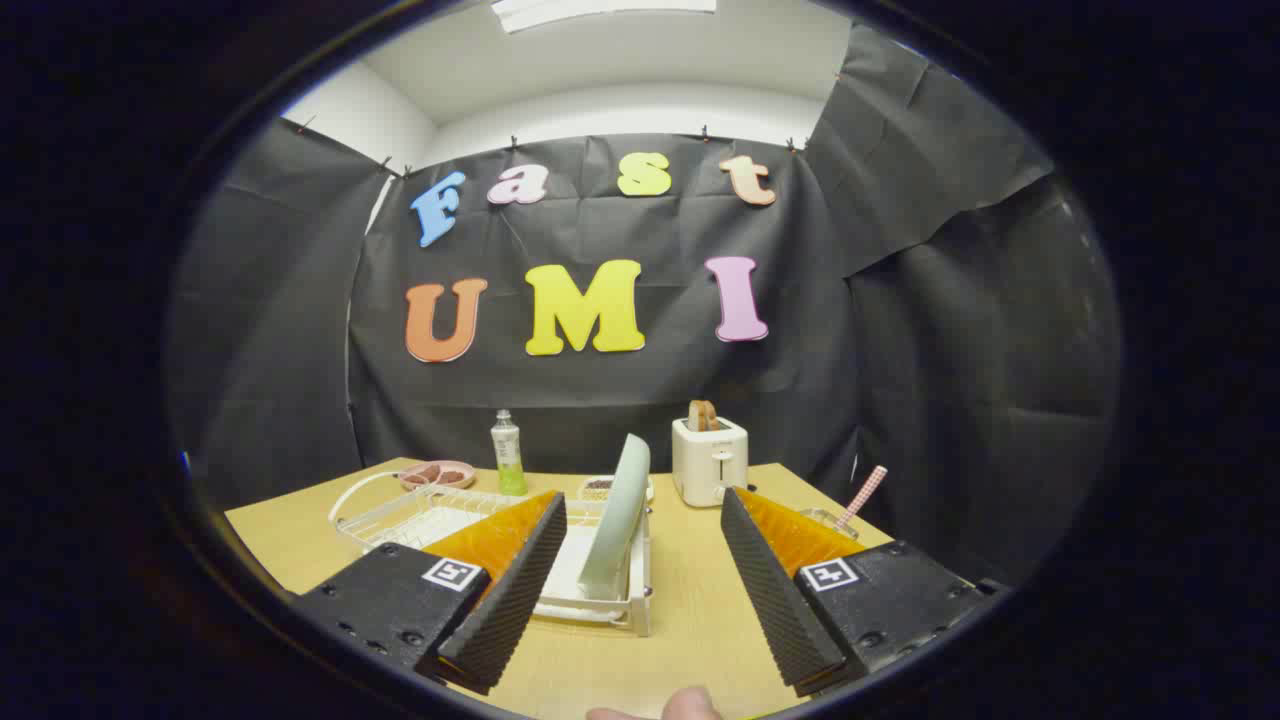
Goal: Take the plate from the dish rack, then take the spoon from the basket and place it into the plate.
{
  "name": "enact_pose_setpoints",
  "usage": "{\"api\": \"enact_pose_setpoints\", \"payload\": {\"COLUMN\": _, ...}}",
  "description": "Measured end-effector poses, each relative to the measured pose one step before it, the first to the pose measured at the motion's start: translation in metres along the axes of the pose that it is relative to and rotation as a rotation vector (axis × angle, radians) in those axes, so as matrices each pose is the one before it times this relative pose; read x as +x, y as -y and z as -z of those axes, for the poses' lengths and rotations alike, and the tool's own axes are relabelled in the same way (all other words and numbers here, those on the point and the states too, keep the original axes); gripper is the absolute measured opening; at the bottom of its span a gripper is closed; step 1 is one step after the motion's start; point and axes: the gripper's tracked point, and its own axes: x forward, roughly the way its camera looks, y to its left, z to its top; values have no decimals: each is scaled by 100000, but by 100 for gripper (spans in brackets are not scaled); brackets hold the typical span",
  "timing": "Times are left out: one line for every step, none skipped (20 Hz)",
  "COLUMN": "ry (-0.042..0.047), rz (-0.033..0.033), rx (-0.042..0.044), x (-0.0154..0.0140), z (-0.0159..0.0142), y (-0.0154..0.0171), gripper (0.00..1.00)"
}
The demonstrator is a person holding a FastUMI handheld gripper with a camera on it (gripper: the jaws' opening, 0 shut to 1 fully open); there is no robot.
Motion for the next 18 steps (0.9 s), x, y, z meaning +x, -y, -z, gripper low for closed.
{"api": "enact_pose_setpoints", "payload": {"ry": 42, "rz": 606, "rx": -502, "x": -48, "z": -161, "y": 27, "gripper": 100}}
{"api": "enact_pose_setpoints", "payload": {"ry": -71, "rz": 342, "rx": -334, "x": -78, "z": -14, "y": -90, "gripper": 100}}
{"api": "enact_pose_setpoints", "payload": {"ry": 395, "rz": 339, "rx": -178, "x": -37, "z": -155, "y": -98, "gripper": 100}}
{"api": "enact_pose_setpoints", "payload": {"ry": 608, "rz": 497, "rx": 42, "x": -51, "z": -258, "y": -183, "gripper": 100}}
{"api": "enact_pose_setpoints", "payload": {"ry": 132, "rz": 295, "rx": 31, "x": -140, "z": -73, "y": -398, "gripper": 100}}
{"api": "enact_pose_setpoints", "payload": {"ry": 31, "rz": 187, "rx": 148, "x": -147, "z": -42, "y": -409, "gripper": 100}}
{"api": "enact_pose_setpoints", "payload": {"ry": -397, "rz": 259, "rx": -319, "x": -122, "z": 82, "y": -340, "gripper": 100}}
{"api": "enact_pose_setpoints", "payload": {"ry": -132, "rz": -87, "rx": -394, "x": -136, "z": -58, "y": -417, "gripper": 100}}
{"api": "enact_pose_setpoints", "payload": {"ry": -170, "rz": 57, "rx": -629, "x": -181, "z": -59, "y": -478, "gripper": 100}}
{"api": "enact_pose_setpoints", "payload": {"ry": 50, "rz": -304, "rx": -474, "x": -104, "z": -131, "y": -456, "gripper": 100}}
{"api": "enact_pose_setpoints", "payload": {"ry": -364, "rz": -276, "rx": -176, "x": -35, "z": 11, "y": -457, "gripper": 100}}
{"api": "enact_pose_setpoints", "payload": {"ry": -1024, "rz": -563, "rx": 234, "x": -17, "z": 207, "y": -417, "gripper": 100}}
{"api": "enact_pose_setpoints", "payload": {"ry": -1488, "rz": -511, "rx": 338, "x": -28, "z": 393, "y": -490, "gripper": 100}}
{"api": "enact_pose_setpoints", "payload": {"ry": -549, "rz": -290, "rx": -208, "x": -54, "z": 45, "y": -350, "gripper": 100}}
{"api": "enact_pose_setpoints", "payload": {"ry": -1223, "rz": -31, "rx": 378, "x": -64, "z": -132, "y": -256, "gripper": 100}}
{"api": "enact_pose_setpoints", "payload": {"ry": 263, "rz": 126, "rx": 1943, "x": -115, "z": -365, "y": -137, "gripper": 100}}
{"api": "enact_pose_setpoints", "payload": {"ry": 740, "rz": 403, "rx": 2018, "x": -196, "z": -518, "y": -121, "gripper": 100}}
{"api": "enact_pose_setpoints", "payload": {"ry": 603, "rz": 1443, "rx": 677, "x": -86, "z": -323, "y": 171, "gripper": 100}}
